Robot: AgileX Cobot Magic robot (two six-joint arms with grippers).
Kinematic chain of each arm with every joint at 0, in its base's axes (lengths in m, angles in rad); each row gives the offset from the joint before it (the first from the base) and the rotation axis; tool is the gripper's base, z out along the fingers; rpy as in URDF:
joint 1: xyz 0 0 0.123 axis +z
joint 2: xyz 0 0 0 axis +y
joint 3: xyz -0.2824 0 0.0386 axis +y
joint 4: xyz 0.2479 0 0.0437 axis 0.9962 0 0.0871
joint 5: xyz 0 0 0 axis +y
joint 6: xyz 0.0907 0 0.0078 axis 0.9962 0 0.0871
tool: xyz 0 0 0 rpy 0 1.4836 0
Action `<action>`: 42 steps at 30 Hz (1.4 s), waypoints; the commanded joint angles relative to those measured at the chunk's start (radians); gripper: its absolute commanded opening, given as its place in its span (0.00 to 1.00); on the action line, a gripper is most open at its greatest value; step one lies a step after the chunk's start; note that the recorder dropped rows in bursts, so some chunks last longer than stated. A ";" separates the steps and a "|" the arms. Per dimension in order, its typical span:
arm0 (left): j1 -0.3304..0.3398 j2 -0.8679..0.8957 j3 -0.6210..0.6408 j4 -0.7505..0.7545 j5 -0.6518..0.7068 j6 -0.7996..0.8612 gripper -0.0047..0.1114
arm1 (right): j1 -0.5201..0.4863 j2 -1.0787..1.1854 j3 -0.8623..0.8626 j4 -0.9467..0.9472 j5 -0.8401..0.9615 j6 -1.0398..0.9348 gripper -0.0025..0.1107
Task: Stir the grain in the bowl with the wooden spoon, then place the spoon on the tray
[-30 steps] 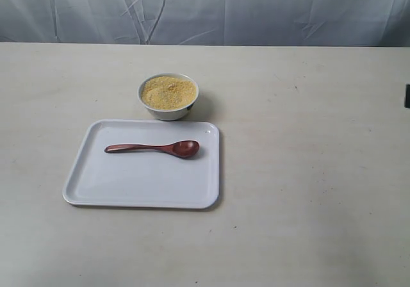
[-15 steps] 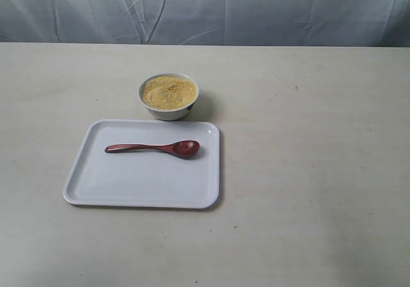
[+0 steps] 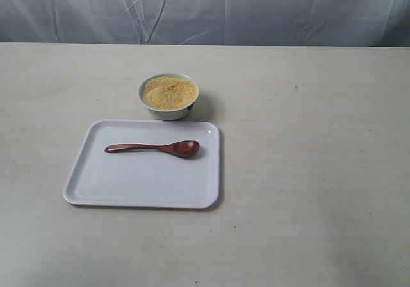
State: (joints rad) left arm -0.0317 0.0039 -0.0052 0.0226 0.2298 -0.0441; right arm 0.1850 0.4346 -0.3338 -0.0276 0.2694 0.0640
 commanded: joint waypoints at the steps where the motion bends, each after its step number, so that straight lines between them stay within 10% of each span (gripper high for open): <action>1: 0.002 -0.004 0.005 0.001 -0.013 0.000 0.04 | -0.007 -0.006 0.006 0.011 -0.011 0.000 0.02; 16: 0.002 -0.004 0.005 0.001 -0.013 0.002 0.04 | -0.166 -0.333 0.008 0.014 -0.003 0.000 0.02; 42: 0.002 -0.004 0.005 0.001 -0.013 0.000 0.04 | -0.162 -0.435 0.223 0.012 0.012 0.000 0.02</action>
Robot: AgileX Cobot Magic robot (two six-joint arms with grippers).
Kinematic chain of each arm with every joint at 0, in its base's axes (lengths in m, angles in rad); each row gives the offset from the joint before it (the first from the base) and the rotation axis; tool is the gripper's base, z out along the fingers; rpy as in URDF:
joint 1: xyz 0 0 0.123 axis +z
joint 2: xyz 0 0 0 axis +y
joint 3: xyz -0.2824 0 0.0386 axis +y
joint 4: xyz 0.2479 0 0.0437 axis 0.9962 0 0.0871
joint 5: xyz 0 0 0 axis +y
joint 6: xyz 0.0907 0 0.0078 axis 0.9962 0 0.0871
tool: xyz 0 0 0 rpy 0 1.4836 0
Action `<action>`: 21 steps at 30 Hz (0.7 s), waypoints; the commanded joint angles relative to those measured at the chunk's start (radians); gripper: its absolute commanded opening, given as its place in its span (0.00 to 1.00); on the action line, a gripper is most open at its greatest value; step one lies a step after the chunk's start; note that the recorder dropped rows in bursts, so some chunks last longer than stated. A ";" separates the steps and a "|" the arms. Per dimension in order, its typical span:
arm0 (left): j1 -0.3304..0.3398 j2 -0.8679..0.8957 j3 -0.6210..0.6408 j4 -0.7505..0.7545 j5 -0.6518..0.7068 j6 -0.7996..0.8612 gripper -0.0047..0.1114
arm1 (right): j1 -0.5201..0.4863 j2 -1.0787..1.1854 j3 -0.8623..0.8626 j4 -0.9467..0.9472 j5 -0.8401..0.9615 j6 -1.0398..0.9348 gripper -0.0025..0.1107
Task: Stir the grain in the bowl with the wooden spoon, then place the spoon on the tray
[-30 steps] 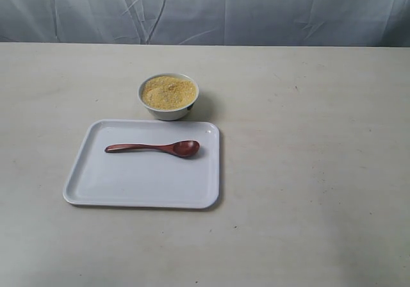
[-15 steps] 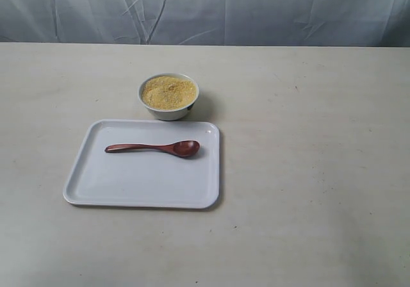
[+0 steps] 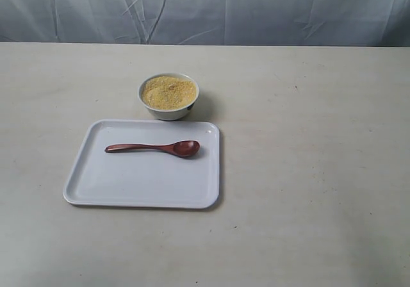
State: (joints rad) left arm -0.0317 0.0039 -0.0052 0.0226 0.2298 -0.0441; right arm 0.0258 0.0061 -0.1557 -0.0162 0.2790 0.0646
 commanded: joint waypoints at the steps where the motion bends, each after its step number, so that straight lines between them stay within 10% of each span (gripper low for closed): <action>1: 0.002 -0.004 0.005 0.001 -0.013 0.002 0.04 | -0.003 -0.006 0.058 0.001 0.002 -0.002 0.02; 21: 0.002 -0.004 0.005 0.001 -0.013 0.002 0.04 | -0.003 -0.006 0.156 0.006 0.045 -0.002 0.02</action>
